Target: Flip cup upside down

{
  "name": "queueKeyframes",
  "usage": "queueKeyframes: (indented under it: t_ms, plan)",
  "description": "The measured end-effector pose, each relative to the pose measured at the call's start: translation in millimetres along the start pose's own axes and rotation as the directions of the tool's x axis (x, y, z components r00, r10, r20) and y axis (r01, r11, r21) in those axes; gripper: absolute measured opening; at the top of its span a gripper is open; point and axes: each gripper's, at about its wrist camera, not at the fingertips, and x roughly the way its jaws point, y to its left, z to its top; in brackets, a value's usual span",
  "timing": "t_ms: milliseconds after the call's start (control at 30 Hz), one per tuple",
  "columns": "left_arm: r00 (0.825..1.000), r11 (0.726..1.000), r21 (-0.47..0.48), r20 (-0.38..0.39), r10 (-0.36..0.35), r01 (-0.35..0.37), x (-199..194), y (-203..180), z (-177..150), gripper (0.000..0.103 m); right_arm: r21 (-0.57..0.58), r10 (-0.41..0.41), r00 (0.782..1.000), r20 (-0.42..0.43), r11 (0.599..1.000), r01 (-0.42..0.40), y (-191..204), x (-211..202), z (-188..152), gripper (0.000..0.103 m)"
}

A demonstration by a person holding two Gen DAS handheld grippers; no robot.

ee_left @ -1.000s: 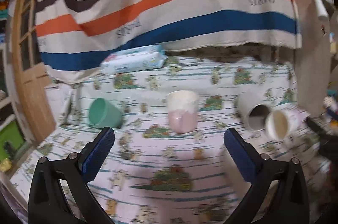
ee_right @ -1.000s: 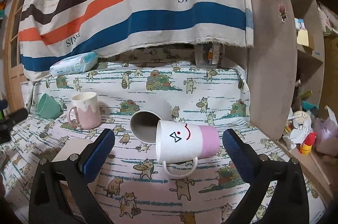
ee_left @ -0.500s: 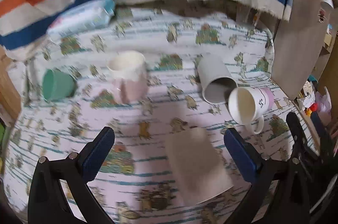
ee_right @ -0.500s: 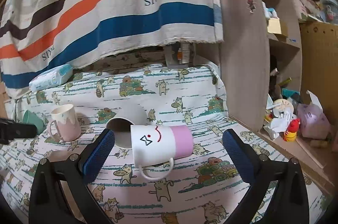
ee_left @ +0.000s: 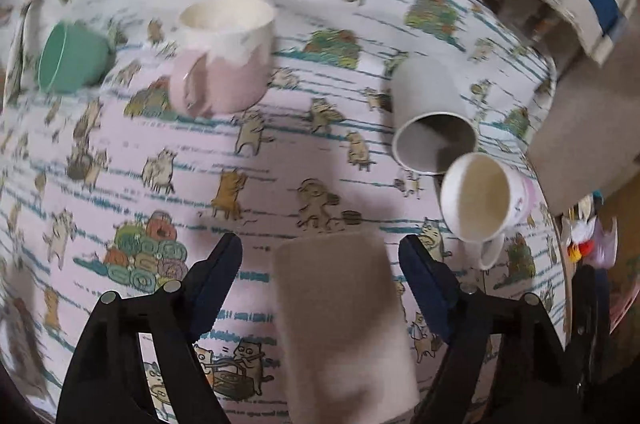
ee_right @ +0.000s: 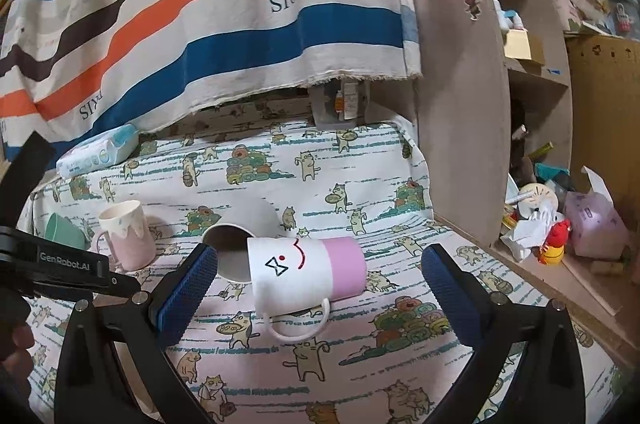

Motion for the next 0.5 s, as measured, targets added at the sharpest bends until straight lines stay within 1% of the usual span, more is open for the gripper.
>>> queueKeyframes:
  t_ms: [67, 167, 267, 300, 333, 367, 400, 433, 467, 500]
  plan:
    - [0.999, 0.999, -0.038, -0.016, -0.029, 0.028, 3.7, 4.3, 0.3, 0.079, -0.003, -0.002, 1.0, -0.002, 1.0, 0.002, 0.9, 0.6, -0.1, 0.103]
    - [0.999, 0.998, -0.055, -0.032, -0.036, 0.034, 9.8, 3.7, 3.0, 0.079, -0.007, 0.01, 1.0, -0.002, 1.0, -0.01, 1.9, 0.8, -0.4, 0.103]
    - [0.999, 0.999, -0.037, -0.033, -0.007, 0.006, 17.0, -1.4, 2.2, 0.079, -0.016, 0.009, 1.0, -0.001, 1.0, -0.009, 3.5, 0.7, -1.0, 0.103]
    - [0.999, 0.999, -0.024, -0.033, 0.026, -0.027, 22.5, -3.1, 1.3, 0.08, -0.013, 0.015, 1.0, -0.002, 1.0, -0.015, 3.1, 0.4, -1.3, 0.103]
    - [0.998, 0.999, -0.023, -0.052, 0.041, -0.043, 27.9, -2.1, -0.3, 0.079, -0.007, 0.023, 1.0, -0.002, 1.0, -0.023, 1.9, -0.7, -1.2, 0.103]
    - [0.996, 0.999, -0.037, -0.085, 0.023, -0.026, 30.9, -0.6, -1.9, 0.073, 0.0, 0.027, 1.0, -0.001, 1.0, -0.027, 0.5, -2.2, -1.5, 0.103]
    - [0.995, 0.998, -0.061, -0.103, -0.007, 0.001, 30.5, 1.0, -2.7, 0.071, 0.008, 0.024, 1.0, 0.003, 1.0, -0.024, -0.9, -3.5, -1.6, 0.103]
    - [0.995, 0.997, -0.071, -0.097, -0.031, 0.024, 28.3, 1.0, -2.3, 0.07, 0.012, 0.02, 1.0, 0.008, 1.0, -0.02, -1.7, -4.6, -1.4, 0.103]
    - [0.995, 0.997, -0.066, -0.091, -0.037, 0.031, 26.4, -0.8, -1.4, 0.069, 0.012, 0.026, 1.0, 0.006, 1.0, -0.026, -1.9, -4.3, -1.3, 0.103]
    - [0.996, 0.998, -0.05, -0.087, -0.028, 0.024, 24.9, -3.3, -0.5, 0.068, 0.009, 0.037, 0.999, -0.002, 0.999, -0.037, -1.1, -2.7, -1.3, 0.103]
